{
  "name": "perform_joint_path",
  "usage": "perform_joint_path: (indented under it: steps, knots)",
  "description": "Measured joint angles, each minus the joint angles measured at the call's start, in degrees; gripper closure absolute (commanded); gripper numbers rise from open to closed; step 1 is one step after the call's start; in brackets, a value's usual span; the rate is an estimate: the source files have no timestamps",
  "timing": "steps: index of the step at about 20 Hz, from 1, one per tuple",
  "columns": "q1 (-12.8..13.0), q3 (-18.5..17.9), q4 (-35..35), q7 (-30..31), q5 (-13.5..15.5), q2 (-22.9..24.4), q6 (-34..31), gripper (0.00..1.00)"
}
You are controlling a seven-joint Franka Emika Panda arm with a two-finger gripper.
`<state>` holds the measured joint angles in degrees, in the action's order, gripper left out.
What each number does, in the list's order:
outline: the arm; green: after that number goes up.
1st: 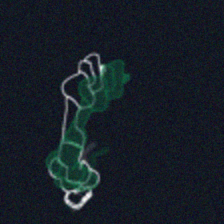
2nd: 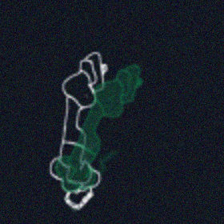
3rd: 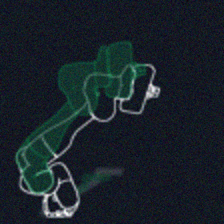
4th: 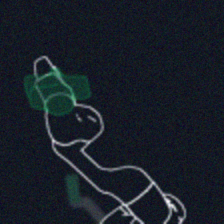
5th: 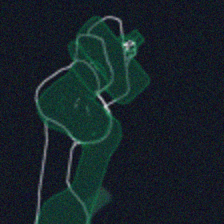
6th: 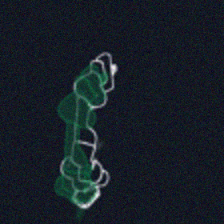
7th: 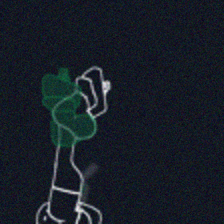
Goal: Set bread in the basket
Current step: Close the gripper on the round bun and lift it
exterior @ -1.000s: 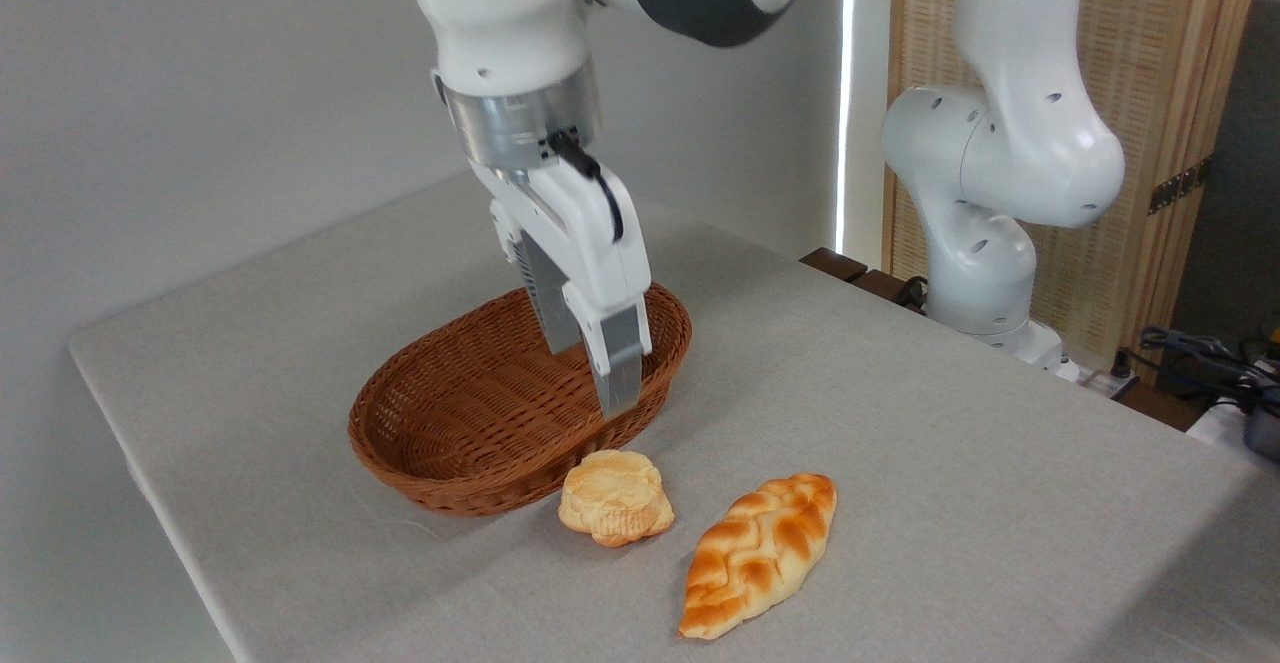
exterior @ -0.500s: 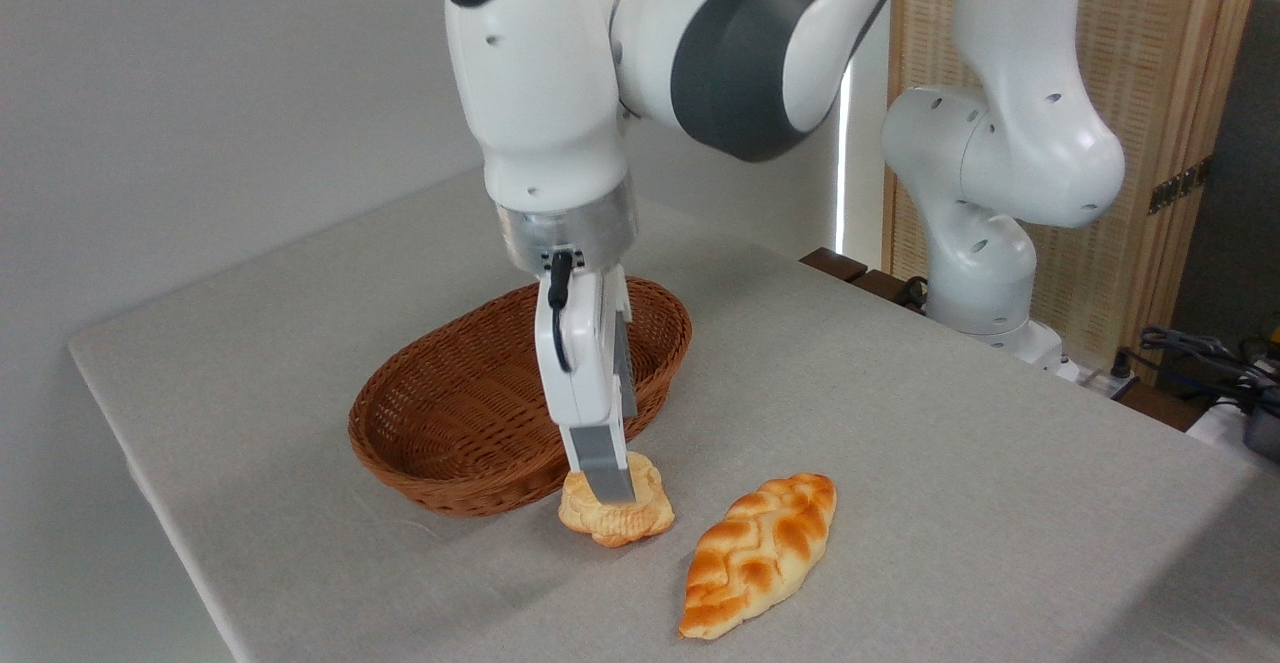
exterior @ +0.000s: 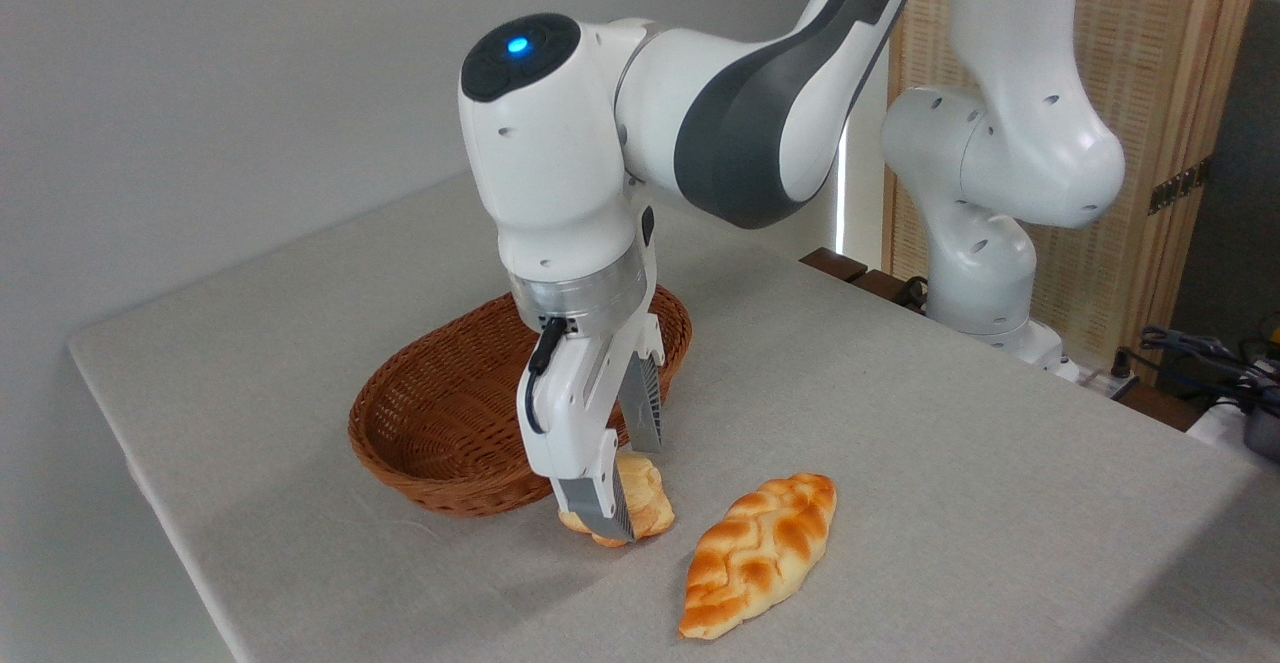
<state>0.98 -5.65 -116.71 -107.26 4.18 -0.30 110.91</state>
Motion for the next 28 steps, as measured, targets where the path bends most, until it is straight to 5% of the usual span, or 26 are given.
perform_joint_path:
  steps: [8,12,15,28]
  knots:
    - [0.2,0.1,0.0,-4.5,-0.1,-1.3,0.6,0.02]
    - [0.2,0.1,0.0,-4.5,-0.1,-1.4,0.6,0.44]
    - [0.2,0.1,0.0,-4.5,-0.1,-1.5,0.6,0.57]
    - [0.1,0.0,0.4,-4.5,-0.1,-1.4,0.6,0.56]
